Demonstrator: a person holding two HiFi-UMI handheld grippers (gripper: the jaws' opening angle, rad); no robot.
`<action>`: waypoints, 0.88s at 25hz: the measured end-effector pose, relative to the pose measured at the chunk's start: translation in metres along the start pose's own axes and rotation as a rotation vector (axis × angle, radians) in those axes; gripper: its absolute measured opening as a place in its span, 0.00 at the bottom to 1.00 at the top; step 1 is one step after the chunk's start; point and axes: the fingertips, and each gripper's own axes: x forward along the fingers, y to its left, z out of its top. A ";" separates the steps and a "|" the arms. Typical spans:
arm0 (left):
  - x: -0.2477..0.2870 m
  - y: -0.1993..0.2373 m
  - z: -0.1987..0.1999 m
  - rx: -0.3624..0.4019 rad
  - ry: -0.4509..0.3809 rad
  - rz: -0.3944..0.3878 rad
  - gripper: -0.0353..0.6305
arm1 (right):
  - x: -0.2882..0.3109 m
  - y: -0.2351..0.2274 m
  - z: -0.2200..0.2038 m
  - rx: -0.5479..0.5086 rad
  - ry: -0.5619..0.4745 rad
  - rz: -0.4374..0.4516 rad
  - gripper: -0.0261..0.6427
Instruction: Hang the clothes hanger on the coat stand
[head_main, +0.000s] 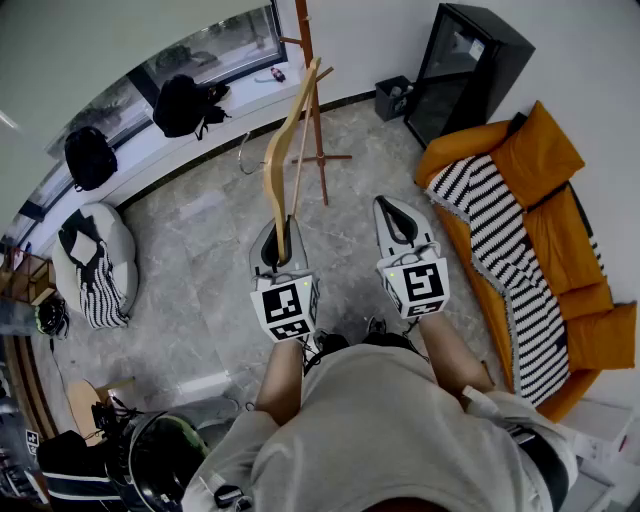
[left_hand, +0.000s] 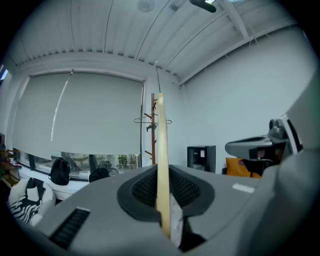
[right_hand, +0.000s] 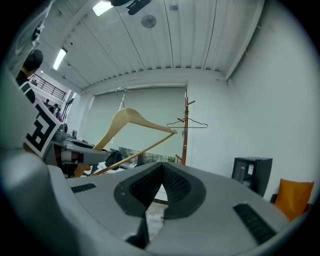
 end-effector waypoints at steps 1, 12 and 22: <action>0.001 0.002 0.000 -0.010 -0.003 0.003 0.13 | 0.002 0.000 -0.001 -0.002 0.001 -0.001 0.05; -0.022 0.021 -0.024 -0.014 0.045 -0.013 0.13 | 0.002 0.034 -0.003 0.012 0.016 -0.016 0.04; -0.032 0.046 -0.039 -0.038 0.059 -0.035 0.13 | 0.016 0.062 -0.006 0.004 0.034 -0.010 0.04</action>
